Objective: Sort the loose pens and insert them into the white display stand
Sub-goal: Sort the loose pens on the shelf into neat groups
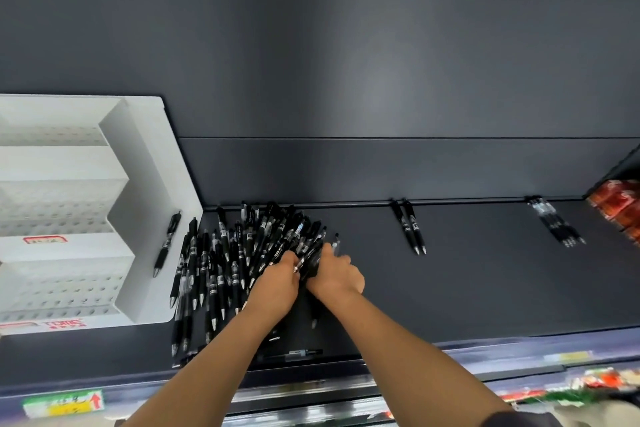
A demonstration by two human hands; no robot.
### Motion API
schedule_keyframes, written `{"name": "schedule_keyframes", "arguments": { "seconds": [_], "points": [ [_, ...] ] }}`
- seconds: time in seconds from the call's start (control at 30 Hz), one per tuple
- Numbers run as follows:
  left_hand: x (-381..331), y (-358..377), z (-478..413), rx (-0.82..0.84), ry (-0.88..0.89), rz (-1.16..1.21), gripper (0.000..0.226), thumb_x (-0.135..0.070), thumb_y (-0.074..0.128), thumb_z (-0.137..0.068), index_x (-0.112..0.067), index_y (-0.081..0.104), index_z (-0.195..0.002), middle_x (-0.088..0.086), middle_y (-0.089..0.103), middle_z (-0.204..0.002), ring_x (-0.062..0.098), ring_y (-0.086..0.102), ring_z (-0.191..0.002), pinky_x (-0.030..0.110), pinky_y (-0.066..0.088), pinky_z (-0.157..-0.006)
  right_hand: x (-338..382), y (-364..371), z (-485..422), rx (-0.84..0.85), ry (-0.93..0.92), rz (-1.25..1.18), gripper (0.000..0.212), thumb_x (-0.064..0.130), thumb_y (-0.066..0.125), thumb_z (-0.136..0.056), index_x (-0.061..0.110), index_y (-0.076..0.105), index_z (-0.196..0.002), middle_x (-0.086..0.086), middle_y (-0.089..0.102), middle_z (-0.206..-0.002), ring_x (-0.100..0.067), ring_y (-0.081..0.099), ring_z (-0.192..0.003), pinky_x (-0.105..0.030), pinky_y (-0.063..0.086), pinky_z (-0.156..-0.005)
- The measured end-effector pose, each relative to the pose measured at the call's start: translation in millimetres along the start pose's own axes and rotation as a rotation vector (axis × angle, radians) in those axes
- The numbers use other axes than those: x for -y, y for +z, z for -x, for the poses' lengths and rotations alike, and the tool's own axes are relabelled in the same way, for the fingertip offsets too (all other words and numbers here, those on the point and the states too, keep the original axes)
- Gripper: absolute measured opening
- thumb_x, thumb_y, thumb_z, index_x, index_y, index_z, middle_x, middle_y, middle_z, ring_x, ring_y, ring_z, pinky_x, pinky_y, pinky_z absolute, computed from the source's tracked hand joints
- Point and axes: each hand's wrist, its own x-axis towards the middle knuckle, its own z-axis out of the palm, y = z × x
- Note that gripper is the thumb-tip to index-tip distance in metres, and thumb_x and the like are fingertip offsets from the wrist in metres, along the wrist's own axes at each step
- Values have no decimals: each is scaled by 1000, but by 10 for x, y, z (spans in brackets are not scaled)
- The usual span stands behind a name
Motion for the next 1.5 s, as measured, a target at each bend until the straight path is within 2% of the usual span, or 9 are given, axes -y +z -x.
{"name": "schedule_keyframes", "arguments": {
  "seconds": [0.27, 0.37, 0.47, 0.73, 0.83, 1.0, 1.17, 1.27, 1.5],
  "points": [
    [-107, -25, -40, -3, -4, 69, 20, -17, 44, -95, -11, 43, -115, 15, 66, -93, 34, 65, -82, 44, 53, -76, -233, -30, -41, -70, -52, -151, 82, 11, 46, -91, 22, -10, -150, -13, 63, -105, -28, 59, -81, -34, 43, -63],
    [-299, 37, -136, 24, 10, 87, 25, -20, 45, -95, -10, 44, -118, 14, 66, -103, 34, 64, -92, 44, 51, -84, -397, -181, -63, -84, 28, -315, 56, 11, 39, -93, 12, 19, -146, -17, 62, -113, -34, 64, -93, -39, 52, -76],
    [-541, 158, -264, 65, 38, 96, 23, -22, 46, -95, -9, 47, -114, 14, 66, -106, 31, 61, -100, 42, 49, -87, -595, -382, -79, -94, 36, -401, 16, 14, 37, -94, 10, 49, -104, -19, 64, -110, -37, 65, -93, -44, 54, -82],
    [-1257, 568, -660, 70, 100, 68, 14, -21, 58, -90, -10, 53, -95, 9, 58, -93, 25, 55, -92, 26, 37, -74, -1341, -907, -338, -187, 141, -404, 34, 37, 29, -98, 14, 54, -105, -2, 69, -77, -26, 63, -86, -33, 46, -73],
    [-1557, 725, -811, 71, 64, 120, 11, -18, 58, -88, -12, 49, -92, 10, 61, -87, 25, 58, -83, 29, 48, -70, -1663, -1092, -549, -184, 132, -504, 32, 32, 31, -99, 8, 51, -105, -16, 68, -97, -35, 65, -88, -42, 53, -80],
    [-2077, 1038, -1021, 57, 103, 12, 61, -18, 47, -90, -36, 22, -142, 1, 62, -94, 20, 59, -81, 29, 43, -60, -2151, -1325, -878, -87, 83, -547, 18, 19, 35, -99, 7, 43, -110, -22, 58, -110, -36, 59, -92, -50, 54, -82],
    [-2376, 1328, -1176, 21, 63, -193, 41, -24, 45, -93, -28, 41, -134, 4, 56, -124, 23, 57, -108, 36, 51, -80, -2422, -1416, -1178, 79, -15, -524, 41, 7, 34, -95, 10, 34, -136, -19, 54, -116, -28, 54, -92, -41, 53, -84],
    [-2415, 1443, -1248, 43, 21, -290, 42, -33, 46, -95, -22, 41, -135, 5, 51, -125, 23, 50, -116, 39, 51, -85, -2536, -1444, -1316, 104, -80, -398, 53, 5, 37, -95, 9, 22, -146, -21, 44, -133, -33, 50, -116, -35, 43, -93],
    [-2376, 1528, -1265, -44, 100, -600, 41, -40, 45, -95, -26, 43, -134, 1, 38, -132, 23, 38, -118, 35, 36, -96, -2698, -1375, -1415, -5, -127, -195, 46, 7, 39, -97, 12, 31, -142, -17, 43, -131, -36, 52, -115, -39, 44, -91]
  ]
}}
